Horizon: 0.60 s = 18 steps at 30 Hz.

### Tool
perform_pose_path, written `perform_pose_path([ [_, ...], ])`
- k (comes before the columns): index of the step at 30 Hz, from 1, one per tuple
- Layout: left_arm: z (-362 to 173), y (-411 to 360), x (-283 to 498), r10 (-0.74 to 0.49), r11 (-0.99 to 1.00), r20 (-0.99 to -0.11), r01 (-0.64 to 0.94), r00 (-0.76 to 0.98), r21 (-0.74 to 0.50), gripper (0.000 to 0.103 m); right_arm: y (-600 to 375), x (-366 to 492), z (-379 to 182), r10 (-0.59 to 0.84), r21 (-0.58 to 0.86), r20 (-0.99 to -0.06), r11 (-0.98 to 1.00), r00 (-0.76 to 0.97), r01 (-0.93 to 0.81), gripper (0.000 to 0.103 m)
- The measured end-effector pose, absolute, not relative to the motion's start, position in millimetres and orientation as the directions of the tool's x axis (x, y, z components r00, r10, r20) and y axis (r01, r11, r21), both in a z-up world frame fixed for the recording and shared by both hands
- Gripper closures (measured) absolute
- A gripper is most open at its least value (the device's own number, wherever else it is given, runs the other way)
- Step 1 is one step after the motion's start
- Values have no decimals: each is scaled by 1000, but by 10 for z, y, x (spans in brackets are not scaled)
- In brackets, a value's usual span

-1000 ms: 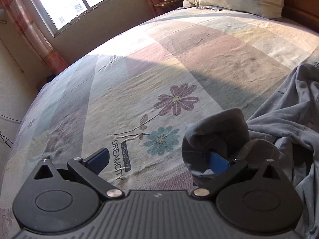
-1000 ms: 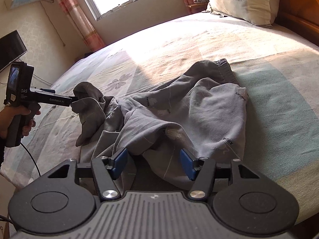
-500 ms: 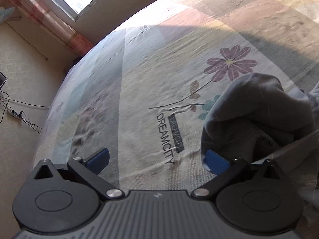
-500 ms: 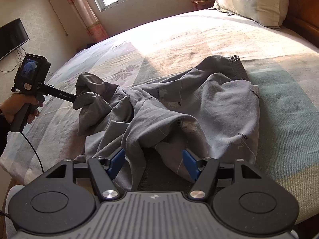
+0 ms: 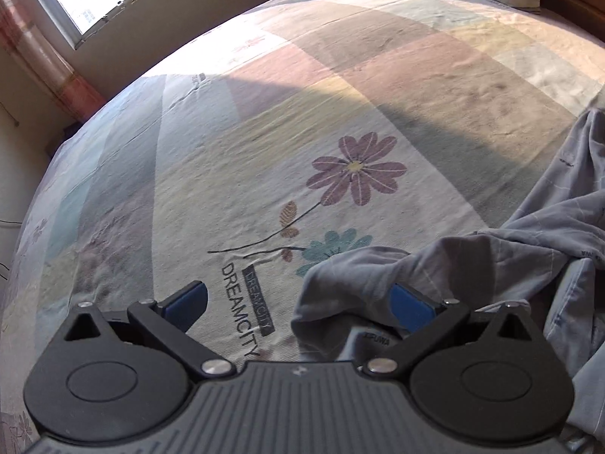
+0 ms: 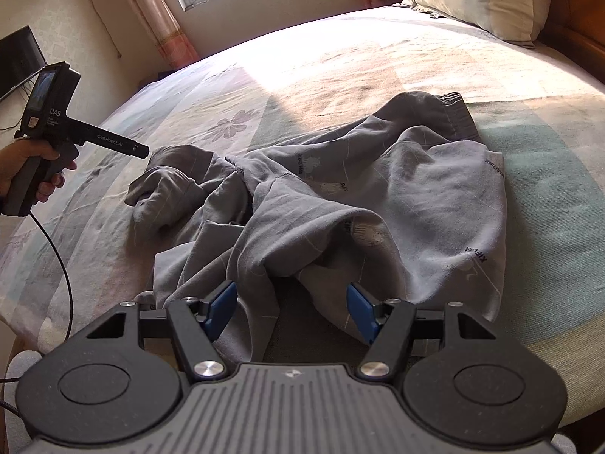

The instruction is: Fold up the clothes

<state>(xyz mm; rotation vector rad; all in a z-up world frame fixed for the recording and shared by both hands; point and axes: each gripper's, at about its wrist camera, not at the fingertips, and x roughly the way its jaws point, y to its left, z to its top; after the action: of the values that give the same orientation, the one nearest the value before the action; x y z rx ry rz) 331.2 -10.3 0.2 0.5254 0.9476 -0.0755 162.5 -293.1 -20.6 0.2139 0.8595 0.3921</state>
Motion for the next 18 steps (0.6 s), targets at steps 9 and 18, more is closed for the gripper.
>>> perform_pose_path([
  [9, -341, 101, 3192, 220, 871, -864, 308, 453, 383, 1, -2982, 1475, -144, 413, 326, -682, 911, 603, -254, 28],
  [18, -363, 607, 3033, 355, 838, -854, 274, 381, 471, 1, -3016, 1443, -172, 421, 352, -682, 906, 598, -236, 28],
])
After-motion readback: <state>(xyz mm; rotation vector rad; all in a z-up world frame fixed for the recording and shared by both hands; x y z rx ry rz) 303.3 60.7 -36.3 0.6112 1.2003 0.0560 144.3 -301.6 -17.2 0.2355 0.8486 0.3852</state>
